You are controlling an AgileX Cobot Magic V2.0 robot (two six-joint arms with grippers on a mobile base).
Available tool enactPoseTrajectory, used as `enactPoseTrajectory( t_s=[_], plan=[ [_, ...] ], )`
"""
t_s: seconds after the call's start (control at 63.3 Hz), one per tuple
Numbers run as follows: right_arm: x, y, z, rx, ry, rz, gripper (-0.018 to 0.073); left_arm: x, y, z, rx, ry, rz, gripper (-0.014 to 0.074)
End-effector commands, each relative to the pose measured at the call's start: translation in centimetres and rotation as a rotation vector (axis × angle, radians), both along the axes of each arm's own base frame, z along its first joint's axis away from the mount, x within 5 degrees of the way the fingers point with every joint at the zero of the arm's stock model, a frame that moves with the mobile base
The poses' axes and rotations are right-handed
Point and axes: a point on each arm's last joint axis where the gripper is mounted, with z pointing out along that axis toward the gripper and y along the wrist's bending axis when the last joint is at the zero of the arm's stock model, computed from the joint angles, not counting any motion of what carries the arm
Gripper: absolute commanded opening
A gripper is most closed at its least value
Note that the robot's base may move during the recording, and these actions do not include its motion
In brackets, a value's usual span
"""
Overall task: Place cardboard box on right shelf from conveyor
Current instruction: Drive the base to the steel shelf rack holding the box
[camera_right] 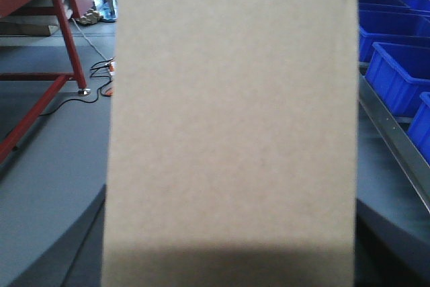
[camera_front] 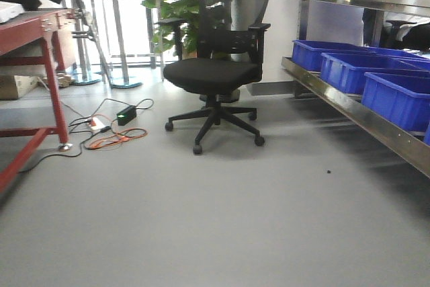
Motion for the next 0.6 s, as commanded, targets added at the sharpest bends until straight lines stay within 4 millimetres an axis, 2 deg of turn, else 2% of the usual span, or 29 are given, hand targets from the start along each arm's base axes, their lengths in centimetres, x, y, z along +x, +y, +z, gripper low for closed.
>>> enactPoseTrajectory(
  t_s=[0.0, 0.585],
  plan=[
    [0.2, 0.1, 1.68, -0.005, -0.108, 0.007, 0.0209, -0.1, 0.05, 0.9, -0.012, -0.095, 0.004, -0.0119],
    [0.2, 0.1, 1.68, -0.005, -0.108, 0.007, 0.0209, -0.1, 0.06, 0.9, -0.011, -0.095, 0.007, -0.0119]
  ],
)
